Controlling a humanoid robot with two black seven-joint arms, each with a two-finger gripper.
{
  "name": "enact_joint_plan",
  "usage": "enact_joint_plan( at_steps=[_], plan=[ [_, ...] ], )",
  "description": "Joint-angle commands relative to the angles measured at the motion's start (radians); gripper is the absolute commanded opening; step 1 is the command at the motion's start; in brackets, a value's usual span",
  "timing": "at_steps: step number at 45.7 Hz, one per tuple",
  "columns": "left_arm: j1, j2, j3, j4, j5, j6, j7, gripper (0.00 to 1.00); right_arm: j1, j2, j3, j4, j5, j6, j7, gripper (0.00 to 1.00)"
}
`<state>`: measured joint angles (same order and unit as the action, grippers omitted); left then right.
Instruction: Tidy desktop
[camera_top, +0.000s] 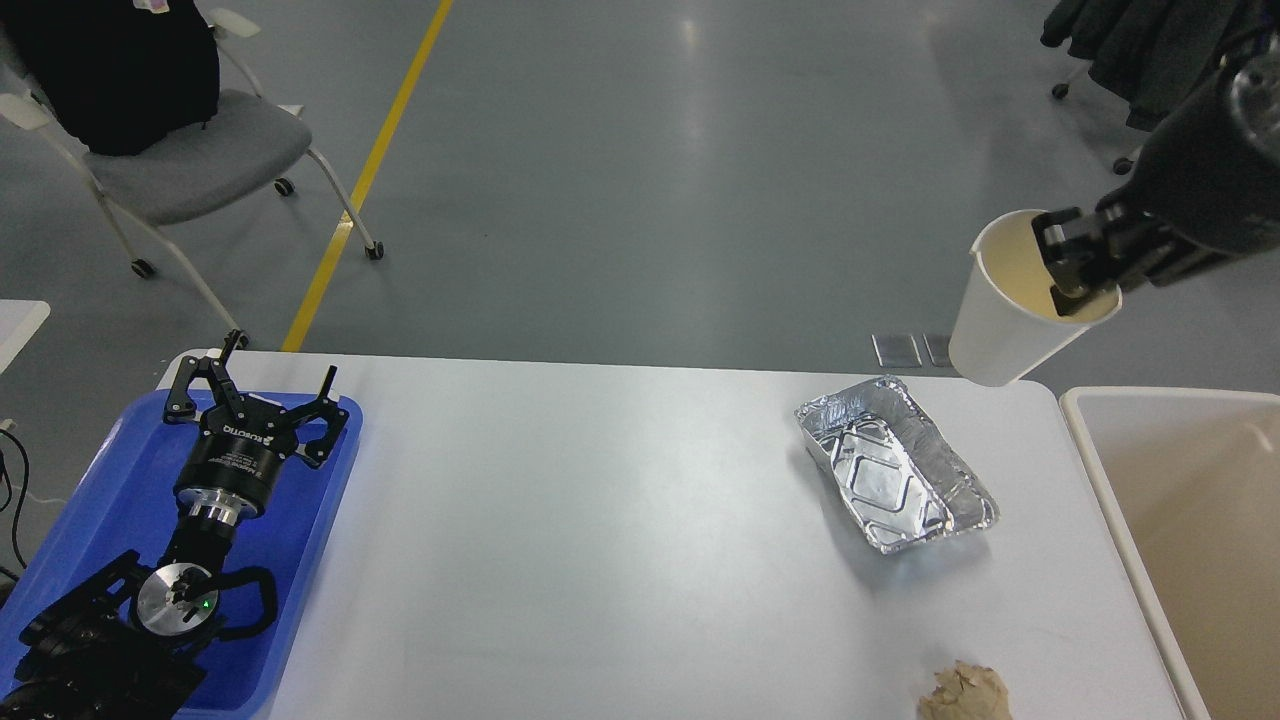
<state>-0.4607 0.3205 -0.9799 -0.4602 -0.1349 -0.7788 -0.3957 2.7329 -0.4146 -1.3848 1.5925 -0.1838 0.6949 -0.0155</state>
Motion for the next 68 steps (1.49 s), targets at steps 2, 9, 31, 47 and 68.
enact_joint_plan(
  at_steps=[2, 9, 31, 47, 68],
  plan=[
    [-0.007, 0.002, 0.009, 0.000, 0.001, 0.001, 0.000, 0.99, -0.058, -0.167, -0.097, -0.089, 0.012, -0.259, -0.009, 0.00],
    [-0.007, 0.002, 0.010, 0.000, 0.001, 0.001, 0.000, 0.99, -0.222, -0.280, -0.089, -0.117, 0.154, -0.691, -0.012, 0.00],
    [-0.009, 0.002, 0.012, 0.000, 0.001, 0.001, 0.000, 0.99, -1.188, -0.483, 0.748, -0.518, 0.511, -1.354, -0.011, 0.00],
    [-0.009, 0.002, 0.012, 0.000, 0.001, 0.001, 0.000, 0.99, -1.714, -0.311, 1.274, -0.949, 0.494, -1.341, -0.011, 0.00],
    [-0.009, 0.002, 0.012, 0.002, 0.003, 0.003, 0.000, 0.99, -2.004, -0.162, 1.399, -1.473, 0.494, -0.810, -0.003, 0.00]
  ],
)
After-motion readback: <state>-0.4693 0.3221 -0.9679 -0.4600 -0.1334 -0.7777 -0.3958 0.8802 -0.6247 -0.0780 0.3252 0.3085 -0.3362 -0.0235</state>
